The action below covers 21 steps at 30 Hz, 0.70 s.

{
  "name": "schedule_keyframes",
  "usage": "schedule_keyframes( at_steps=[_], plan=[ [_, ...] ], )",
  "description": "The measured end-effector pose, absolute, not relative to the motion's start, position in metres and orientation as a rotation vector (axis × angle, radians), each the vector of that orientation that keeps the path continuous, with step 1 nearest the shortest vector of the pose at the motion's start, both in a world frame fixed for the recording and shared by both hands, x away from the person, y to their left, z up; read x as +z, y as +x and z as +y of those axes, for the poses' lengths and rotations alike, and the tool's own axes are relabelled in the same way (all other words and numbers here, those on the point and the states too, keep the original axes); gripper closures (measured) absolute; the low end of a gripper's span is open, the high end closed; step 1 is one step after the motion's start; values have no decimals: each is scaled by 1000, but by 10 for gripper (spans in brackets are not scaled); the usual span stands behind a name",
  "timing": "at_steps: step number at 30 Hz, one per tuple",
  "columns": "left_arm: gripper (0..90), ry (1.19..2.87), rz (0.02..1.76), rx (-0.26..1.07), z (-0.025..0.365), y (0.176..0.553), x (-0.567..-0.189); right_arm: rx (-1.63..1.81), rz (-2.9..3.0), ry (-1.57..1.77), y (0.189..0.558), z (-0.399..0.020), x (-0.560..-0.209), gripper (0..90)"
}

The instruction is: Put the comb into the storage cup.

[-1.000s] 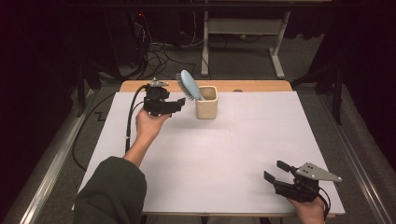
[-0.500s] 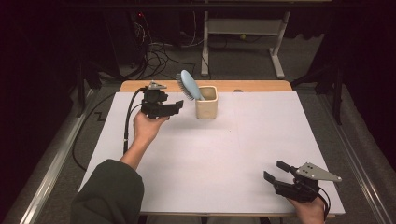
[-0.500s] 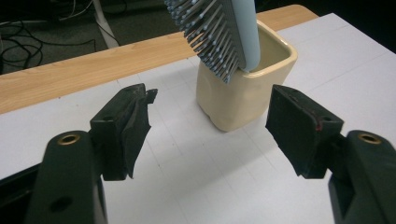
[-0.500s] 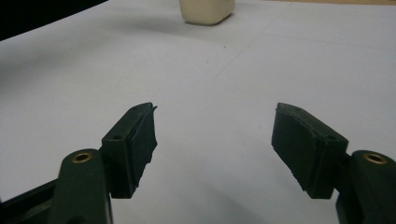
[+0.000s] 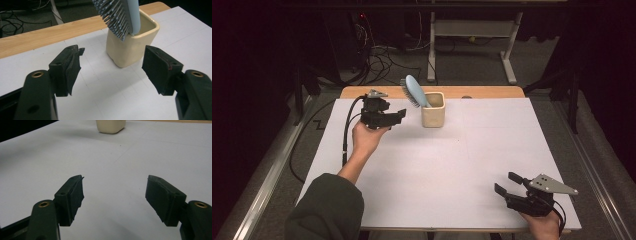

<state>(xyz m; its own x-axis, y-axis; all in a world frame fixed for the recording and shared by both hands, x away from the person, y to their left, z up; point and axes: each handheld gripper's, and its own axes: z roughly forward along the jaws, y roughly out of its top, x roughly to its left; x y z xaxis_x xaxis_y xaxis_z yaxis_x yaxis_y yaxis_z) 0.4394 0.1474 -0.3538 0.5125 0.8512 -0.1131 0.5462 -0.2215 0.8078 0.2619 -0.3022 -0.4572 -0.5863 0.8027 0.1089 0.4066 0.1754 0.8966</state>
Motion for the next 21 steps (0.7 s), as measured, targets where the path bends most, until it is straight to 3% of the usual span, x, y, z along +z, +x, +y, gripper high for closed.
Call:
schedule_keyframes(
  at_steps=[21],
  plan=[
    [312, 1893, 1148, 453, 158, 428, -355, 1387, 2069, 1143, 262, -302, -457, 314]
  ],
)
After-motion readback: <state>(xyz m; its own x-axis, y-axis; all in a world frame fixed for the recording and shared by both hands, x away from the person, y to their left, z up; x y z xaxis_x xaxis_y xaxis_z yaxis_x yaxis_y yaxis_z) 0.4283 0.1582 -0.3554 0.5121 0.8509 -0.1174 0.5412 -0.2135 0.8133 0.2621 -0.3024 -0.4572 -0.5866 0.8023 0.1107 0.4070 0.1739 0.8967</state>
